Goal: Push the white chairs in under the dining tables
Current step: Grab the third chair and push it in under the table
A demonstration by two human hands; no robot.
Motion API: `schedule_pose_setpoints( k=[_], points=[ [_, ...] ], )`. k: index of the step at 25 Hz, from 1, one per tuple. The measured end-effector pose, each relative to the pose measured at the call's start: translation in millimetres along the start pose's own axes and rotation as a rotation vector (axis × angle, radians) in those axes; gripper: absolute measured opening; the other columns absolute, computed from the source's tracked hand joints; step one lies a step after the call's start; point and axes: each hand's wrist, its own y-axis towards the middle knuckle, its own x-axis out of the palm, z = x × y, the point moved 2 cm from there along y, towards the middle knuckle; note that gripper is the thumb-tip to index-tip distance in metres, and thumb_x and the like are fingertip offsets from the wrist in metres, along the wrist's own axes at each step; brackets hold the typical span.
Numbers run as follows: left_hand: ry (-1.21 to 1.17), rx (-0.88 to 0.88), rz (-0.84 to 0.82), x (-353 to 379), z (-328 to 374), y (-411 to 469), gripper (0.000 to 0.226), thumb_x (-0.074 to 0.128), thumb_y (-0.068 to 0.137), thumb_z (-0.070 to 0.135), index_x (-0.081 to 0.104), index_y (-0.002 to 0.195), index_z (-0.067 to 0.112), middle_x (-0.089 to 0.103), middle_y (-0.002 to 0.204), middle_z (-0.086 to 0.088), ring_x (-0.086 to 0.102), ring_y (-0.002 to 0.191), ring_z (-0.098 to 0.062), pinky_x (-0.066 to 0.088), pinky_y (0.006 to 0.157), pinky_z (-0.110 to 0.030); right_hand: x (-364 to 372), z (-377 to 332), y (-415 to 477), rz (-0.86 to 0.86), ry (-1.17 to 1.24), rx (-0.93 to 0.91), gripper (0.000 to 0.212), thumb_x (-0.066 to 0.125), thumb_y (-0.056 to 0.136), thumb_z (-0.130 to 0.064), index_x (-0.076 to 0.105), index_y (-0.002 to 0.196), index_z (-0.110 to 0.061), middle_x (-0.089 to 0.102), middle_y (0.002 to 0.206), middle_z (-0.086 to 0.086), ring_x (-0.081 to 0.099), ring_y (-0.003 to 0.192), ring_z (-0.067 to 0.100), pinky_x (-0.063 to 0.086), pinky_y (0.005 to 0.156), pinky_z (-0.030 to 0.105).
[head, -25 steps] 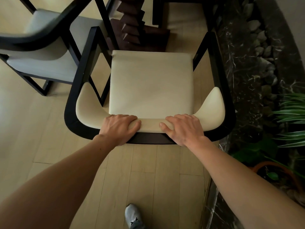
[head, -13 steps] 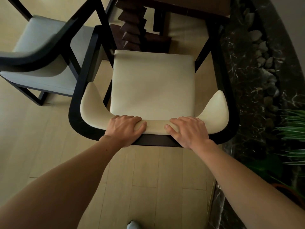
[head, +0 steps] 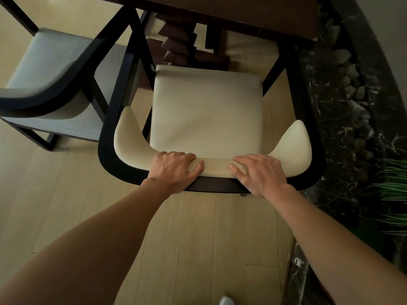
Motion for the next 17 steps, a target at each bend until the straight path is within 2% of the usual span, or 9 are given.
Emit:
schedule_pose_setpoints(
  k=[5, 10, 17],
  points=[
    [-0.009, -0.004, 0.003, -5.0, -6.3, 21.7, 0.063, 0.012, 0.090, 0.063, 0.065, 0.100, 0.030, 0.067, 0.085, 0.005, 0.062, 0.083, -0.022, 0.037, 0.073, -0.034, -3.7, 6.1, 22.9, 0.008, 0.020, 0.010, 0.076, 0.010, 0.088, -0.075, 0.064, 0.126, -0.036, 0.070, 0.120, -0.005, 0.061, 0.113, 0.022, 0.042, 0.091, 0.040],
    [-0.001, -0.004, -0.007, -13.0, -10.1, 43.2, 0.063, 0.014, 0.091, 0.063, 0.065, 0.107, 0.031, 0.070, 0.093, 0.006, 0.061, 0.085, -0.021, 0.035, 0.073, -0.033, -10.2, 11.6, 45.3, -0.006, 0.014, 0.000, 0.071, 0.015, 0.091, -0.072, 0.065, 0.124, -0.034, 0.071, 0.116, -0.003, 0.062, 0.110, 0.023, 0.041, 0.090, 0.038],
    [-0.015, -0.016, -0.034, -21.1, -17.3, 67.5, 0.061, 0.018, 0.094, 0.063, 0.065, 0.115, 0.030, 0.072, 0.105, 0.007, 0.063, 0.097, -0.019, 0.043, 0.083, -0.035, -14.0, 16.5, 70.6, 0.015, 0.016, 0.005, 0.073, 0.014, 0.090, -0.072, 0.068, 0.119, -0.032, 0.072, 0.107, -0.002, 0.064, 0.103, 0.024, 0.043, 0.088, 0.039]
  ],
)
